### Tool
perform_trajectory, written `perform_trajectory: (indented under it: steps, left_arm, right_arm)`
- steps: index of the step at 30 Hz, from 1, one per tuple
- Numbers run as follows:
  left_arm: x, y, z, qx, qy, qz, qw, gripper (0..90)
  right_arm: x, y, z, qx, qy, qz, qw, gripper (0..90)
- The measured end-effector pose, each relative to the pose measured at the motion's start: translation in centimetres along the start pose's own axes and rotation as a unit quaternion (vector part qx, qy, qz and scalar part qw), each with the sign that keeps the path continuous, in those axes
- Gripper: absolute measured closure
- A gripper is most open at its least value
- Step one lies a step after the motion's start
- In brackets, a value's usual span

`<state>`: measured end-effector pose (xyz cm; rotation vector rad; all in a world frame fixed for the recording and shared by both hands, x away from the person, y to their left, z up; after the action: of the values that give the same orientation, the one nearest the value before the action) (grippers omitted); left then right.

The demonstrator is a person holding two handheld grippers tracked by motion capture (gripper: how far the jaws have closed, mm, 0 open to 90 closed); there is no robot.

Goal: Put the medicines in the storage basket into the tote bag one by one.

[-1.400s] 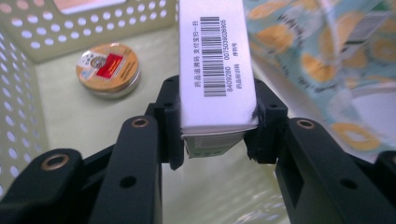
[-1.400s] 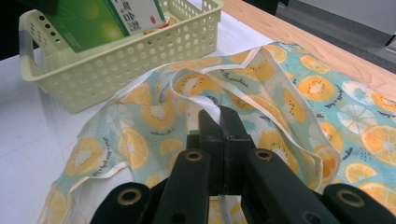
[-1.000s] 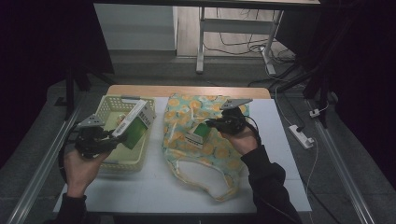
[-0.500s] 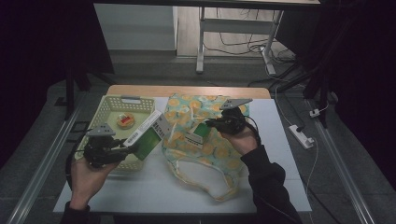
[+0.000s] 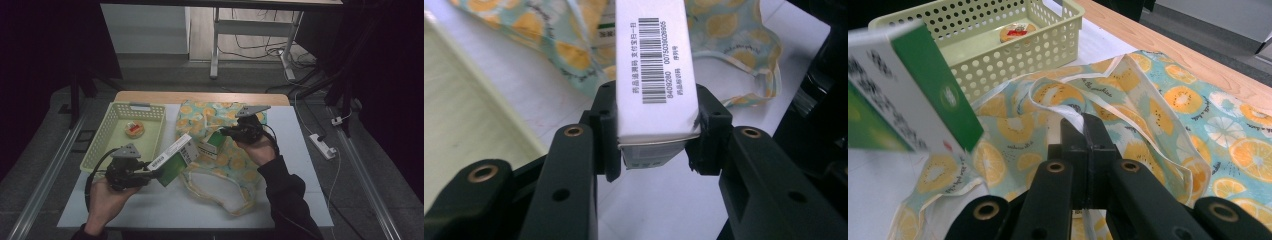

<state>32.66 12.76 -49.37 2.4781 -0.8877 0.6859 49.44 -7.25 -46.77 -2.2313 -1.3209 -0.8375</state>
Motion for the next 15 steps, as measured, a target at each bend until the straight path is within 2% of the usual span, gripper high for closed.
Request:
perform_trajectory:
  steps: [4, 15]
  left_arm:
    - [0.1, 0.5, 1.2, -0.006, -0.014, 0.007, 0.9999, 62.4]
    - [0.4, 0.9, 4.6, -0.012, -0.049, 0.007, 0.9987, 62.3]
  right_arm:
    - [0.1, -0.1, -0.1, 0.000, 0.002, -0.002, 1.0000, 89.5]
    - [0.2, -0.4, 0.0, 0.002, 0.003, -0.004, 1.0000, 89.4]
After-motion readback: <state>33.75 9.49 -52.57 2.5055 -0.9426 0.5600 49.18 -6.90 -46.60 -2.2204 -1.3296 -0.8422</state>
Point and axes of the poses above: each handheld gripper's, and its own axes: z roughly forward along the jaws, x roughly out of its top, y roughly to its right, the point moved 10 cm from there along z, roughly forward along the jaws, and after that the axes turned 12 degrees about -y, right-handed, at the moved point
